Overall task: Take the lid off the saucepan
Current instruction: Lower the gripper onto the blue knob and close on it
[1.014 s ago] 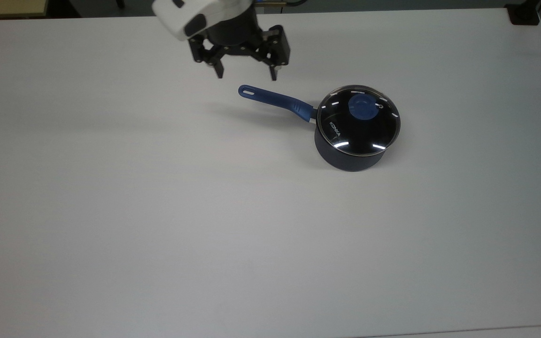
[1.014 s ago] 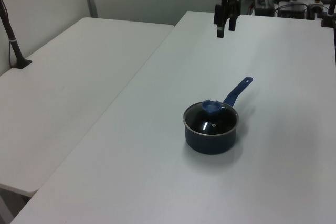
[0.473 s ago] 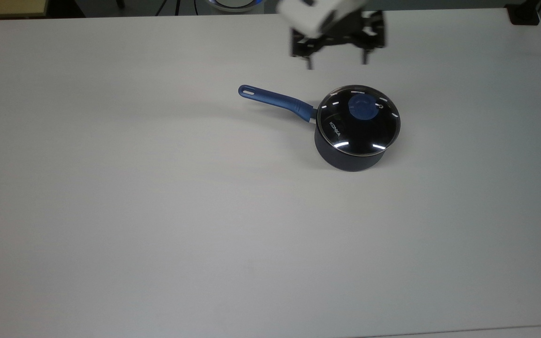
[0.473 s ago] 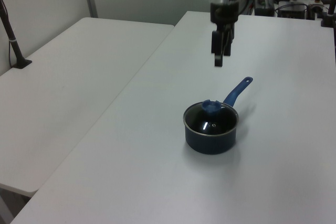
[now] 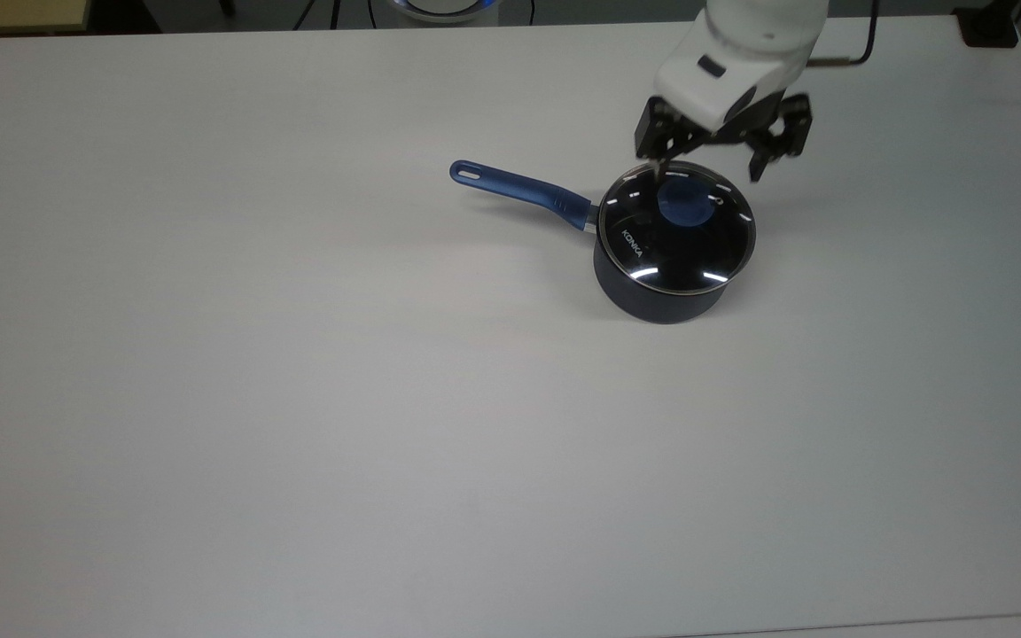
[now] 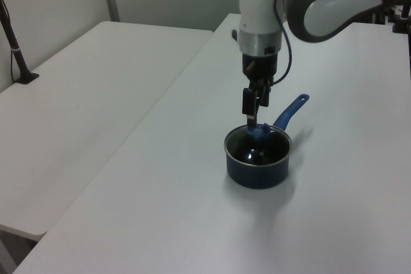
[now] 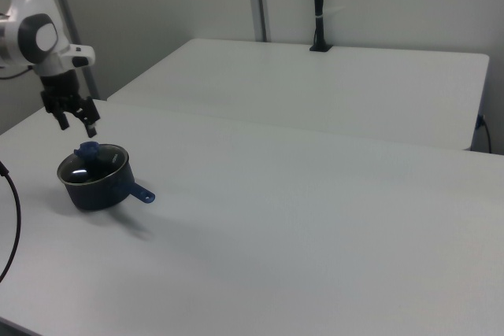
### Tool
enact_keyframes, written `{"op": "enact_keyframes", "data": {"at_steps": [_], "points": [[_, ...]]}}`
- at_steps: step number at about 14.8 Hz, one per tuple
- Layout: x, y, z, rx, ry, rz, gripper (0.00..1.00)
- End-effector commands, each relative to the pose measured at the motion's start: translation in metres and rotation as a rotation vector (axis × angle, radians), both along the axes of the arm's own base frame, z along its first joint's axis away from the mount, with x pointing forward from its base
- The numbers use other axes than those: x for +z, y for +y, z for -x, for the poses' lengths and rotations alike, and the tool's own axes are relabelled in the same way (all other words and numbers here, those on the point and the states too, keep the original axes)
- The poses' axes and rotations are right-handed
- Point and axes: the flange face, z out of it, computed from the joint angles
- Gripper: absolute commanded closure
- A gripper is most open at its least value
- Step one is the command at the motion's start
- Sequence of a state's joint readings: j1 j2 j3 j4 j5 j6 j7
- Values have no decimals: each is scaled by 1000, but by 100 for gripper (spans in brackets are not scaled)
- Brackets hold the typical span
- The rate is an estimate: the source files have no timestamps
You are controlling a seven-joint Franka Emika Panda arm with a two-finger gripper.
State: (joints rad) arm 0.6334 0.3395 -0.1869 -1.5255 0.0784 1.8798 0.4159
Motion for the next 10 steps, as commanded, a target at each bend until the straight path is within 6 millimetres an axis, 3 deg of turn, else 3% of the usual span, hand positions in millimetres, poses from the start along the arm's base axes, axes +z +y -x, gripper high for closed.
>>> {"op": "enact_keyframes", "data": {"at_steps": [1, 4, 10], "points": [[-28, -5, -14, 3, -27, 67, 0], [-43, 0, -17, 21, -32, 87, 0], [-41, 1, -16, 34, -24, 81, 0]]}}
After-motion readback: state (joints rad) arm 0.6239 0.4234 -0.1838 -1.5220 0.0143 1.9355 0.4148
